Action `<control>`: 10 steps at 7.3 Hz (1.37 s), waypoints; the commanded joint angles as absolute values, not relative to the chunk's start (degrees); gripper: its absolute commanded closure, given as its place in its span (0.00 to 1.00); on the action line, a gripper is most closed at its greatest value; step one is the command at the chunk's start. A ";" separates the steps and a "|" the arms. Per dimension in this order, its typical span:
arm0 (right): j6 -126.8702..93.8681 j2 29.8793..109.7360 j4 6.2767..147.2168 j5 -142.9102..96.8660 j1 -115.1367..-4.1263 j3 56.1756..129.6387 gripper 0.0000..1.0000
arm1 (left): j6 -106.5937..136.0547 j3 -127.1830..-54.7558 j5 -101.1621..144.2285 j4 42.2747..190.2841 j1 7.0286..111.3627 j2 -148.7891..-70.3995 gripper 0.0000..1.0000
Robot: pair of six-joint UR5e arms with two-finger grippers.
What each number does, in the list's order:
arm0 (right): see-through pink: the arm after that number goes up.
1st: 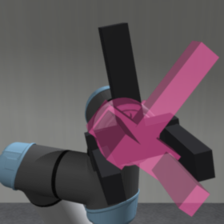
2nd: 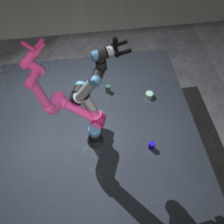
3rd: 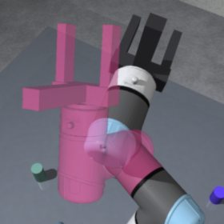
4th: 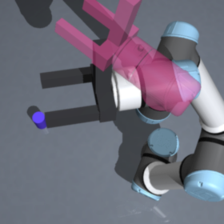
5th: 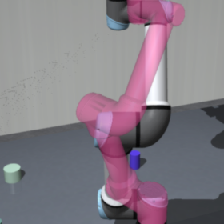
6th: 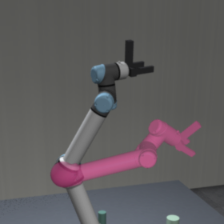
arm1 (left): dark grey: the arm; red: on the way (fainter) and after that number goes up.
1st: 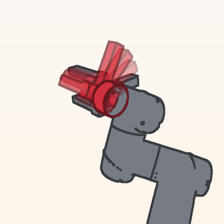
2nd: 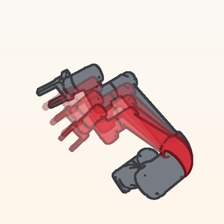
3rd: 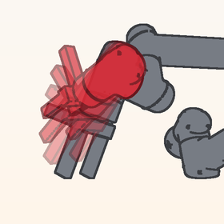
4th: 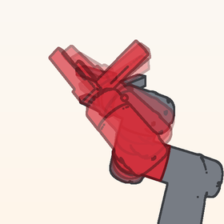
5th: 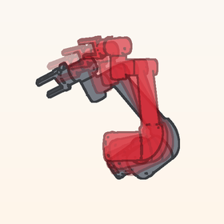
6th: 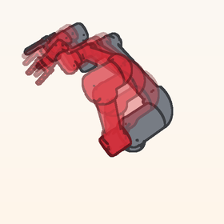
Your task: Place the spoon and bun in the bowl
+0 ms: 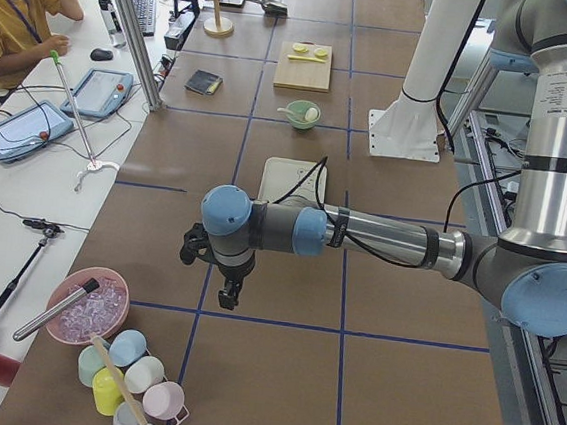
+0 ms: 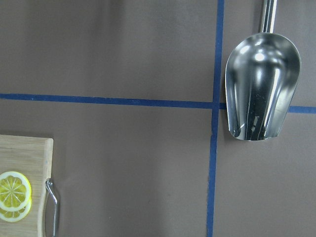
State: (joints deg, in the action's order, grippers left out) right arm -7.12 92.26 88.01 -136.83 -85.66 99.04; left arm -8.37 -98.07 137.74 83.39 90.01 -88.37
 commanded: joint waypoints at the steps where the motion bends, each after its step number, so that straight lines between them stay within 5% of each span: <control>1: -7.12 89.75 87.98 -136.85 -85.69 96.52 0.00 | -4.05 -98.26 137.73 83.76 90.26 -88.16 0.00; 10: -7.12 87.45 88.94 -137.46 -85.61 96.15 0.00 | -1.58 -98.09 137.72 83.94 90.26 -88.77 0.00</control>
